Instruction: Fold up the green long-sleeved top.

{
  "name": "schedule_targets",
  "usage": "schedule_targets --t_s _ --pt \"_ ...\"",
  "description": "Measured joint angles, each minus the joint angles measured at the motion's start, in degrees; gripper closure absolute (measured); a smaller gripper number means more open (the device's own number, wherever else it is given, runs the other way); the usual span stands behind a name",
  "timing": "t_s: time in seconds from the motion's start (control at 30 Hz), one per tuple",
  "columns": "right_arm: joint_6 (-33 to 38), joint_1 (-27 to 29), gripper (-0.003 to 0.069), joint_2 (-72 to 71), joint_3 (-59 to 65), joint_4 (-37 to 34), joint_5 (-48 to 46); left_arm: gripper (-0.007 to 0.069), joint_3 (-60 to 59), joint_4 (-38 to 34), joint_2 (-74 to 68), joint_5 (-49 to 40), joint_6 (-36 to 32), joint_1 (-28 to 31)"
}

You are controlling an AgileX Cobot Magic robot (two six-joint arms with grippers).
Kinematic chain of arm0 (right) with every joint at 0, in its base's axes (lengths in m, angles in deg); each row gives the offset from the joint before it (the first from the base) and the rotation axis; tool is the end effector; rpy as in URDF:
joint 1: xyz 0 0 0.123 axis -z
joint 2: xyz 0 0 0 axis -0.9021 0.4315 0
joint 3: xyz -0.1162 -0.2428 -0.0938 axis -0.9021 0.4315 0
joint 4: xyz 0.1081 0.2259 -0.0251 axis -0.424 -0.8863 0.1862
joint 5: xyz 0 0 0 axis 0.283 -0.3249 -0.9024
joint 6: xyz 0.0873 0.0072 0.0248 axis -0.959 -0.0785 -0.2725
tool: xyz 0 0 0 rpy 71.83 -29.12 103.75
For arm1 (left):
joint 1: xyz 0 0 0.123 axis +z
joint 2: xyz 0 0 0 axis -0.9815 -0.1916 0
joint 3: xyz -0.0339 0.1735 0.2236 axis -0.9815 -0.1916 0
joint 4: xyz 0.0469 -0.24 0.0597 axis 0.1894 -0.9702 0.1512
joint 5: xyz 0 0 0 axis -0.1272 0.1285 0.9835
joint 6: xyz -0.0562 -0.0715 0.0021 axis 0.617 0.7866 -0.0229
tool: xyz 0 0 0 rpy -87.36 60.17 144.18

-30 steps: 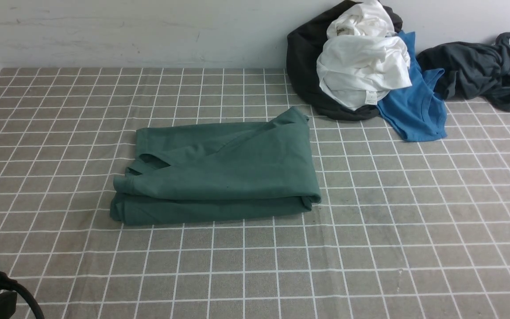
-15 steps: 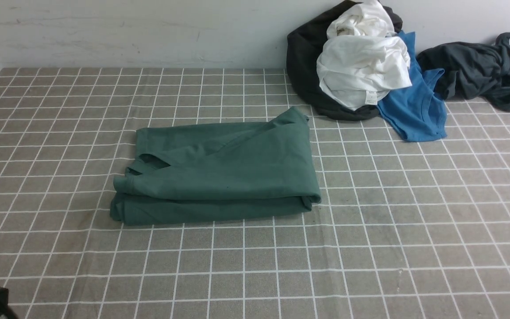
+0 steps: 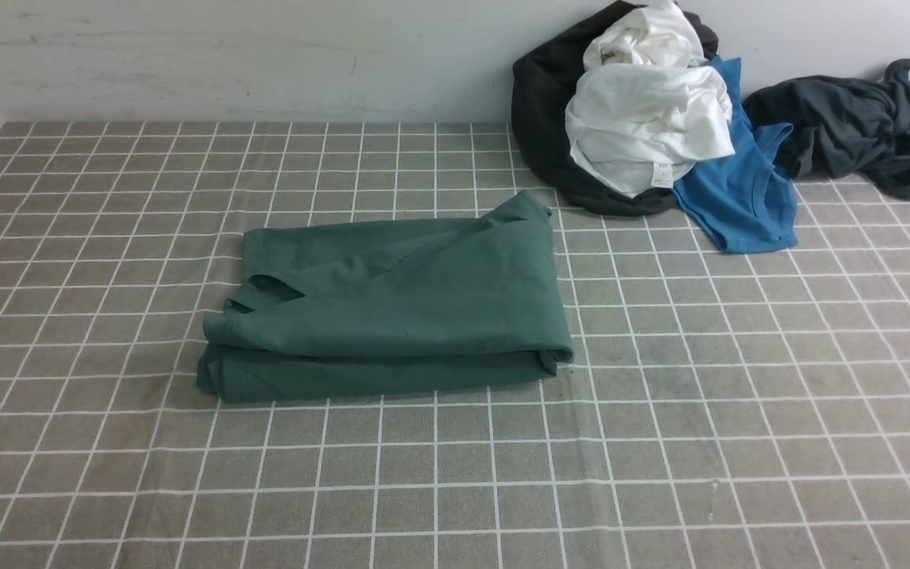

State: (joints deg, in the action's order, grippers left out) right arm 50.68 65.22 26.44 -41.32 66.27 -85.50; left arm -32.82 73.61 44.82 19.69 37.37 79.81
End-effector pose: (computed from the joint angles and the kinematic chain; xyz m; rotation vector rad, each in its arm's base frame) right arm 0.0530 -0.0005 0.1730 0.0174 1.8591 -0.0021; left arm 0.0334 -0.0079 0.2525 0.1036 1.7183 -0.0262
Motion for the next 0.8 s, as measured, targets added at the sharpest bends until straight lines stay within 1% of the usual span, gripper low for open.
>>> schedule_targets --t_s 0.03,0.1,0.13,0.2,0.23,0.3,0.33,0.4,0.47,0.7,0.8 --pt "0.0 0.0 0.0673 0.0 0.0 0.0 0.0 0.0473 -1.3 -1.1 0.0 2.4 0.0 0.0" --pt "0.0 0.0 0.0673 0.0 0.0 0.0 0.0 0.0535 -5.6 -3.6 0.0 10.1 -0.1 0.0" --pt "0.0 0.0 0.0673 0.0 0.0 0.0 0.0 0.0578 -8.8 -4.7 0.0 13.5 -0.4 0.0" --pt "0.0 0.0 0.0673 0.0 0.0 0.0 0.0 0.0613 -13.6 -5.4 0.0 18.3 -1.6 0.0" --pt "0.0 0.0 0.0673 0.0 0.0 0.0 0.0 0.0616 -14.3 -5.4 0.0 18.7 -2.1 0.0" --pt "0.0 0.0 0.0673 0.0 0.0 0.0 0.0 0.0632 -16.2 -4.9 0.0 16.9 -5.6 0.0" --pt "0.0 0.0 0.0673 0.0 0.0 0.0 0.0 0.0632 -16.2 -4.7 0.0 16.6 -6.2 0.0" --pt "0.0 0.0 0.0673 0.0 0.0 0.0 0.0 0.0632 -16.3 -3.9 0.0 13.1 -8.3 0.0" --pt "0.0 0.0 0.0673 0.0 0.0 0.0 0.0 0.0632 -16.3 -3.9 0.0 9.9 -9.0 0.0" --pt "0.0 0.0 0.0673 0.0 0.0 0.0 0.0 0.0632 -16.2 -3.9 0.0 8.9 -8.8 0.0" --pt "0.0 0.0 0.0673 0.0 0.0 0.0 0.0 0.0632 -16.2 -2.1 0.0 8.9 -6.1 0.0"
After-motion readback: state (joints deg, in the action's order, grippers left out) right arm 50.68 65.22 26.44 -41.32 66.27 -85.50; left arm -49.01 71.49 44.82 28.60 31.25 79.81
